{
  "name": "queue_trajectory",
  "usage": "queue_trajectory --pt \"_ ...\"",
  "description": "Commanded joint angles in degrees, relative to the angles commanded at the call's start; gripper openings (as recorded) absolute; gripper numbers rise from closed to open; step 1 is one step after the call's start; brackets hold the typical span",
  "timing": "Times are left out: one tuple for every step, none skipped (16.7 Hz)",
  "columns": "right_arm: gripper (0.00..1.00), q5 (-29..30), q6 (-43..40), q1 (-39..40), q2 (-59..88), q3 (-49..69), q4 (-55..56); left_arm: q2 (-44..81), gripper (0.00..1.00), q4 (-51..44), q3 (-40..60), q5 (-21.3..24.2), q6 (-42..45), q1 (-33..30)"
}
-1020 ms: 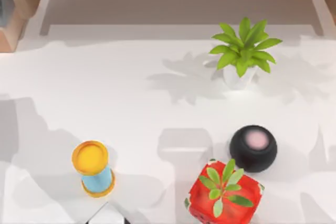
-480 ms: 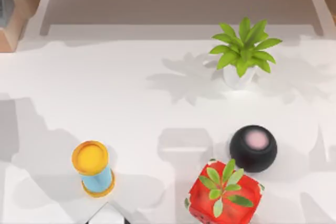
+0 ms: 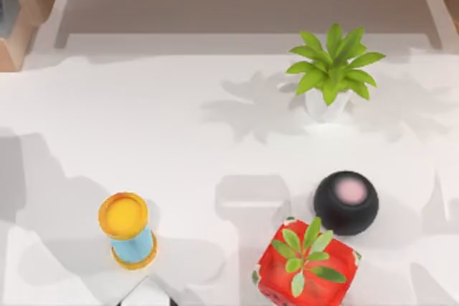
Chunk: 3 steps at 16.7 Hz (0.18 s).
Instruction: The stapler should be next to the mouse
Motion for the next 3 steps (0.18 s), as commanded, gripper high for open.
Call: queue_trajectory --pt "1.0 0.0 0.0 0.0 0.0 0.0 0.0 0.0 1.0 0.0 0.0 0.0 0.0 0.0" --pt "1.0 0.0 0.0 0.0 0.0 0.0 0.0 0.0 1.0 0.0 0.0 0.0 0.0 0.0" --pt "1.0 0.0 0.0 0.0 0.0 0.0 0.0 0.0 1.0 0.0 0.0 0.0 0.0 0.0"
